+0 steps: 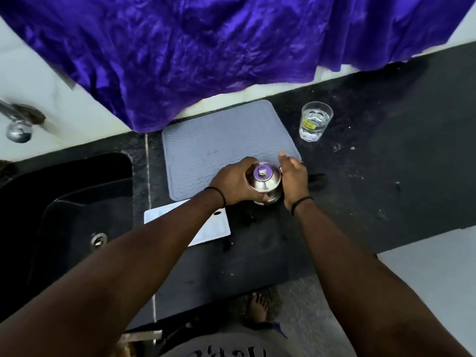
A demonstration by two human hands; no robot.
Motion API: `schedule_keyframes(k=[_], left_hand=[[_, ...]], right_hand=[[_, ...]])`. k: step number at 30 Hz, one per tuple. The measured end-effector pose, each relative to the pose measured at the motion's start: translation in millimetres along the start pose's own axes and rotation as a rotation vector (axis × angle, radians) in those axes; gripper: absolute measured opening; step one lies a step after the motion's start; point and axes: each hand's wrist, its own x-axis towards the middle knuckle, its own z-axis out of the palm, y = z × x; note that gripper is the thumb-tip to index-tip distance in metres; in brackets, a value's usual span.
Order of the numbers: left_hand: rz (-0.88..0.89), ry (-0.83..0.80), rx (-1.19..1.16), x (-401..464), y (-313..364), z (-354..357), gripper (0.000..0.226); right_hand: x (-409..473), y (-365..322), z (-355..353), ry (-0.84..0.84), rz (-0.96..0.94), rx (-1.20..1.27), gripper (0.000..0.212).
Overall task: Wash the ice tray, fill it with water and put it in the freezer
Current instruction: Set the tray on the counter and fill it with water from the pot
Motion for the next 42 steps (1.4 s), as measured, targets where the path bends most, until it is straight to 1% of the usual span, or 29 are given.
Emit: schedule_keyframes(k=[3, 5, 7, 11, 13, 15, 17, 19, 20, 23, 25, 27, 29, 31, 33, 34, 35, 36, 37, 38, 39, 40, 42], left_hand=[[-0.013, 0.037, 0.011, -22, -22, -22, 0.079], [-0.033, 0.082, 0.02, -40, -36, -36, 0.077], [-0.041, 0.107, 0.021, -54, -45, -45, 0.077], [-0.049, 0.155, -0.06, -80, -65, -63, 0.075], [-0.033, 0.162, -0.09, -87, -69, -67, 0.075], [-0.017, 0.145, -0.127, -92, -71, -69, 0.074], [-0.003, 0.126, -0.165, -95, -71, -70, 0.073], [0.022, 0.11, -0.183, -98, -71, -70, 0.072], [0.037, 0.098, -0.186, -100, -71, -70, 0.072], [0.073, 0.04, -0.184, -102, -69, -67, 0.073], [0.084, -0.035, -0.211, -102, -72, -66, 0.082], [0.073, -0.103, -0.238, -103, -79, -64, 0.099], [0.044, -0.153, -0.242, -109, -89, -63, 0.109], [-0.032, -0.155, -0.248, -115, -104, -64, 0.107], [-0.161, -0.067, -0.164, -119, -119, -63, 0.095], [-0.276, 0.026, -0.056, -120, -126, -62, 0.086], [-0.438, 0.147, 0.064, -120, -133, -61, 0.078], [-0.624, 0.263, 0.147, -122, -139, -61, 0.076], [-0.792, 0.34, 0.157, -125, -144, -61, 0.077], [-0.918, 0.376, 0.108, -128, -149, -62, 0.08], [-0.998, 0.376, 0.048, -130, -156, -61, 0.082], [-1.036, 0.358, 0.015, -132, -163, -60, 0.08], [-1.027, 0.336, 0.01, -135, -174, -58, 0.068]], right_hand=[[-16, 6, 27, -0.11, -0.014, -0.061, 0.042], [-27, 13, 46, -0.19, -0.006, -0.08, 0.045], [-36, 17, 57, -0.254, -0.004, -0.072, 0.043], [-56, 22, 77, -0.45, 0.017, -0.029, 0.024], [-62, 22, 79, -0.482, 0.021, -0.018, 0.027], [-70, 23, 80, -0.476, 0.021, -0.039, 0.029], [-80, 21, 80, -0.473, 0.063, -0.051, 0.026], [-91, 21, 80, -0.486, 0.136, -0.06, 0.048], [-97, 20, 80, -0.477, 0.15, -0.064, 0.051], [-109, 20, 74, -0.388, 0.133, -0.055, 0.044], [-118, 21, 71, -0.321, 0.12, -0.045, 0.042], [-122, 25, 66, -0.269, 0.123, -0.061, 0.044], [-125, 26, 59, -0.209, 0.127, -0.077, 0.046], [-124, 28, 51, -0.165, 0.14, -0.066, 0.045], [-121, 29, 45, -0.147, 0.144, -0.062, 0.035], [-120, 28, 42, -0.152, 0.144, -0.07, 0.03], [-117, 28, 40, -0.161, 0.145, -0.081, 0.031], [-114, 28, 38, -0.176, 0.142, -0.088, 0.035], [-112, 28, 36, -0.183, 0.139, -0.088, 0.039], [-108, 28, 33, -0.194, 0.136, -0.081, 0.041], [-105, 28, 31, -0.2, 0.134, -0.078, 0.04], [-103, 28, 31, -0.208, 0.134, -0.08, 0.036], [-98, 28, 30, -0.223, 0.13, -0.093, 0.03]])
